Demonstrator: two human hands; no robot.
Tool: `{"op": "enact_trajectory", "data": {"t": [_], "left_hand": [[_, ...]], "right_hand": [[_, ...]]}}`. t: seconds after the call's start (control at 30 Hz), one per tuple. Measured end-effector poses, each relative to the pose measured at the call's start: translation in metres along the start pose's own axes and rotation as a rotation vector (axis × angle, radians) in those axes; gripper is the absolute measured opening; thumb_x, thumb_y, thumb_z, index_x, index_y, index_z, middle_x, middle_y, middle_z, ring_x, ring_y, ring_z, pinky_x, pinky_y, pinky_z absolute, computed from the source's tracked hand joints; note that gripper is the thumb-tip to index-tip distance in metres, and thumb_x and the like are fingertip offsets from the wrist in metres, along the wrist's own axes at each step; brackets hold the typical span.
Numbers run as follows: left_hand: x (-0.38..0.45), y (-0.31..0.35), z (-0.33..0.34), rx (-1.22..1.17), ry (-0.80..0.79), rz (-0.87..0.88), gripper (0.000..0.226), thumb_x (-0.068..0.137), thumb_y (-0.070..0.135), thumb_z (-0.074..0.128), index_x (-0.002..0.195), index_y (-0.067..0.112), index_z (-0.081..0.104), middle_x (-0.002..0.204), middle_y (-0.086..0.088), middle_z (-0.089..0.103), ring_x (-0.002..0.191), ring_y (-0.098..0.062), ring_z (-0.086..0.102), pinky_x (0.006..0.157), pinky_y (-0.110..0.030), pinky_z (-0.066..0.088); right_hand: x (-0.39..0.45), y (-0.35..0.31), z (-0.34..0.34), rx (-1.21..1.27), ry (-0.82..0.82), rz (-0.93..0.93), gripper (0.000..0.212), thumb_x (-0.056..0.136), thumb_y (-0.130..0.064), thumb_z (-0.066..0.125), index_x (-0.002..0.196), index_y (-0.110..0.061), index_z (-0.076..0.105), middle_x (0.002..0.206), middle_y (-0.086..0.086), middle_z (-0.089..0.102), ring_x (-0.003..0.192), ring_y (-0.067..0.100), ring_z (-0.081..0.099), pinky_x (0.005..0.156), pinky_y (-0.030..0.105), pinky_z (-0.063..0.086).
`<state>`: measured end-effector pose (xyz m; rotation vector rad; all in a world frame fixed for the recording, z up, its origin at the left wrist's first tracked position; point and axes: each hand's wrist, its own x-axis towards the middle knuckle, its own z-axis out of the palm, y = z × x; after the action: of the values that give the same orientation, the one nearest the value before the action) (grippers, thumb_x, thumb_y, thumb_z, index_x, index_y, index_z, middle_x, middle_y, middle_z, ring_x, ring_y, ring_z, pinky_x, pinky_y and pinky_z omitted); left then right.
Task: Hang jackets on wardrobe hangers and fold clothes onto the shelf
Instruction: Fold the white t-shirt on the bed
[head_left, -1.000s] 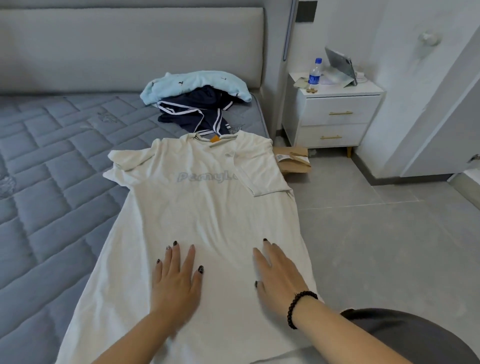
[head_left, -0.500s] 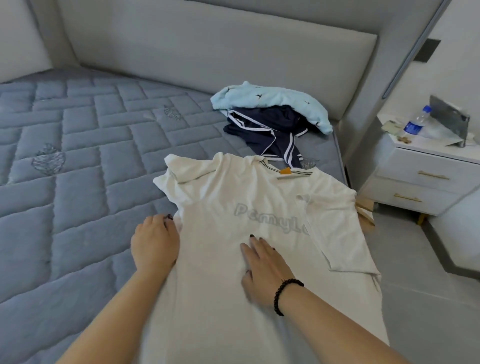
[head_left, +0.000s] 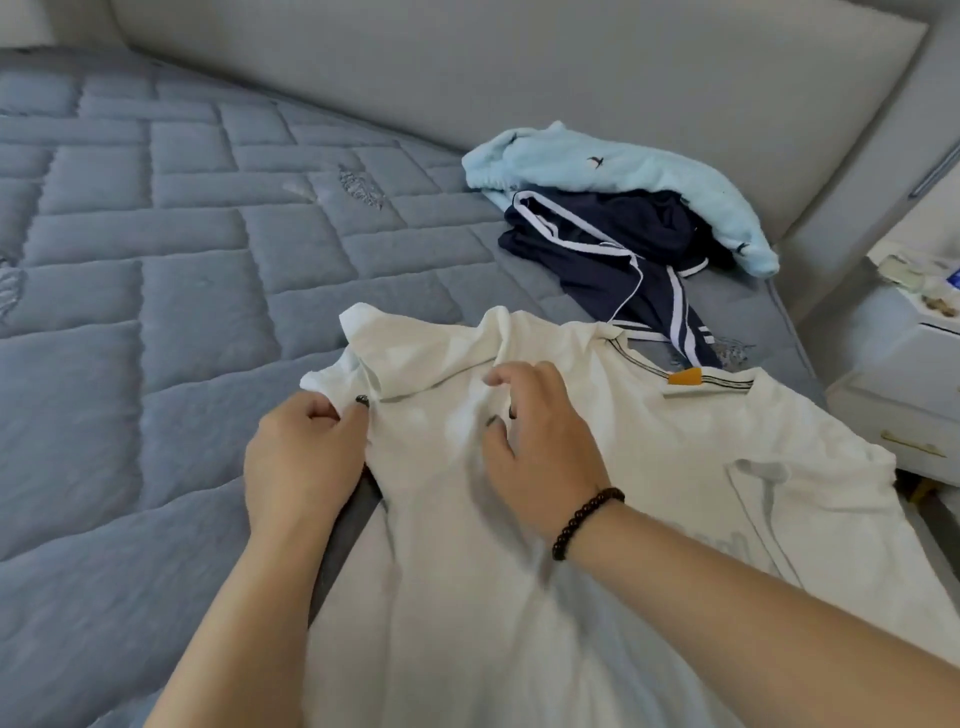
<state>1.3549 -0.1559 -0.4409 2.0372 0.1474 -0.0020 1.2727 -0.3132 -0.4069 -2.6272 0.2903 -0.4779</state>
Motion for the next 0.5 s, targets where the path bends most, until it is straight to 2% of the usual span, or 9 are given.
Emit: {"op": "enact_trajectory", "data": {"t": [0.07,0.13,0.17,0.23,0.3,0.37,0.43,0.5], "left_hand": [[0.001,0.002,-0.002,-0.131,-0.038,-0.019,0.024,0.086,0.028,0.061,0.076,0.006,0.059,0.061,-0.004,0.059,0.061,-0.021,0.053,0.060,-0.035,0.044],[0.004,0.001,-0.005,-0.303,-0.092,-0.109,0.014,0.086,0.027,0.063,0.086,0.013,0.063,0.077,-0.009,0.069,0.077,-0.029,0.064,0.075,-0.045,0.054],[0.007,-0.001,-0.005,-0.382,-0.129,-0.161,0.013,0.086,0.026,0.064,0.091,0.014,0.064,0.084,-0.013,0.071,0.084,-0.033,0.067,0.082,-0.050,0.056],[0.013,-0.006,-0.006,-0.492,-0.200,-0.236,0.016,0.087,0.023,0.062,0.100,0.012,0.064,0.092,-0.017,0.072,0.089,-0.037,0.068,0.085,-0.054,0.055],[0.015,-0.010,-0.005,-0.535,-0.214,-0.263,0.017,0.090,0.017,0.060,0.106,0.010,0.061,0.091,-0.013,0.074,0.089,-0.035,0.070,0.085,-0.055,0.055],[0.014,-0.010,-0.005,-0.567,-0.199,-0.274,0.015,0.092,0.014,0.059,0.107,0.011,0.058,0.090,-0.008,0.075,0.090,-0.033,0.071,0.086,-0.056,0.054],[0.012,-0.007,-0.006,-0.596,-0.188,-0.285,0.016,0.093,0.011,0.059,0.109,0.012,0.057,0.091,-0.004,0.076,0.092,-0.029,0.071,0.088,-0.053,0.054],[0.012,-0.003,-0.009,-0.630,-0.186,-0.288,0.018,0.093,0.008,0.059,0.111,0.011,0.059,0.094,-0.003,0.076,0.094,-0.027,0.071,0.089,-0.050,0.054]], "right_hand": [[0.026,-0.009,0.013,0.016,-0.096,-0.067,0.035,0.090,-0.018,0.051,0.124,-0.024,0.046,0.107,-0.008,0.038,0.078,0.021,0.054,0.071,0.036,0.048],[0.048,-0.016,0.026,-0.061,-0.251,-0.127,0.034,0.090,-0.025,0.052,0.123,-0.027,0.046,0.111,-0.005,0.044,0.086,0.023,0.055,0.074,0.037,0.049],[0.056,-0.018,0.032,-0.105,-0.326,-0.147,0.031,0.090,-0.027,0.051,0.121,-0.027,0.049,0.110,-0.005,0.047,0.090,0.023,0.056,0.076,0.037,0.049],[0.074,-0.019,0.038,-0.126,-0.400,-0.125,0.020,0.092,-0.027,0.049,0.108,-0.023,0.059,0.099,-0.004,0.058,0.091,0.023,0.057,0.078,0.037,0.049],[0.097,-0.020,0.037,-0.016,-0.352,-0.056,0.014,0.091,-0.023,0.052,0.088,-0.016,0.064,0.071,-0.007,0.059,0.078,0.021,0.057,0.075,0.038,0.051],[0.128,-0.023,0.032,0.153,-0.154,0.033,0.013,0.089,-0.021,0.056,0.080,-0.016,0.065,0.055,-0.008,0.054,0.063,0.018,0.056,0.071,0.040,0.054],[0.158,-0.028,0.025,0.275,0.053,0.063,0.015,0.088,-0.016,0.054,0.090,-0.020,0.068,0.061,-0.008,0.062,0.069,0.017,0.063,0.073,0.040,0.055],[0.177,-0.035,0.020,0.298,0.050,0.013,0.027,0.087,-0.008,0.049,0.105,-0.020,0.065,0.078,-0.006,0.069,0.083,0.015,0.064,0.083,0.037,0.053]]}}
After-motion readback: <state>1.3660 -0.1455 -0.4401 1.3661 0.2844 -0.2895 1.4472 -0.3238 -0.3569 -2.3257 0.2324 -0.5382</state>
